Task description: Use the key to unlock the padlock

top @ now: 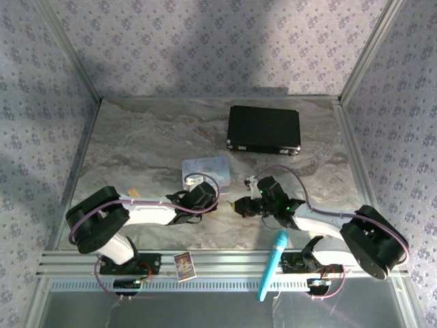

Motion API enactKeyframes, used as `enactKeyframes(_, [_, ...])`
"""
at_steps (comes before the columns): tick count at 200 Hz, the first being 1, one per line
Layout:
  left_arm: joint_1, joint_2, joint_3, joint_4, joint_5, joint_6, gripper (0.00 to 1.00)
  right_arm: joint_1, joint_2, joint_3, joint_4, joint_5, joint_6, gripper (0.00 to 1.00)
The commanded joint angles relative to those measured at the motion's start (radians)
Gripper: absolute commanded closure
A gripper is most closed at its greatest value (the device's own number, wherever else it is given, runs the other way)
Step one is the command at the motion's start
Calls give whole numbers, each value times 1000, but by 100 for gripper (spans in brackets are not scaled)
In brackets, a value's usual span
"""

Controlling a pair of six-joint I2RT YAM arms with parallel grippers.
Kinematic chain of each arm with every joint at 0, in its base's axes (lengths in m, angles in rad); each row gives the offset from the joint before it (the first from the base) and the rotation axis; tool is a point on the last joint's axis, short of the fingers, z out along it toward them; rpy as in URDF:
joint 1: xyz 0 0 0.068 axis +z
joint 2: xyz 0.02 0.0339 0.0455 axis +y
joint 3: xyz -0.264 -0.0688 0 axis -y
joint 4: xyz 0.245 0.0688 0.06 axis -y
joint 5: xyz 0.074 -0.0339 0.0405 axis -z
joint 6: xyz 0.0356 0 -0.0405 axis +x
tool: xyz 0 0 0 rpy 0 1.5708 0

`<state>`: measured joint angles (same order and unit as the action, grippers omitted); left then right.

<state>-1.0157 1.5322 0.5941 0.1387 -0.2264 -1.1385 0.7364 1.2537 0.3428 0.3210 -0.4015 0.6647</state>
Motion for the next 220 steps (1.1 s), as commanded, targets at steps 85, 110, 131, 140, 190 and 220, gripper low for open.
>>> enactKeyframes(85, [18,-11,-62,94,51,-88,100,11,349,-81,562,-283,287,100])
enactKeyframes(110, [35,-40,-124,205,61,-129,100,-1,429,-93,685,-325,362,100])
enactKeyframes(131, [40,-69,-162,281,57,-138,100,-8,480,-92,748,-350,399,100])
enactKeyframes(140, [42,-85,-174,301,56,-139,100,-13,497,-94,778,-359,413,100])
enactKeyframes(190, [51,-145,-200,348,73,-139,100,-45,574,-79,927,-437,527,100])
enactKeyframes(220, [57,-161,-218,404,95,-159,100,-48,594,-62,931,-470,540,100])
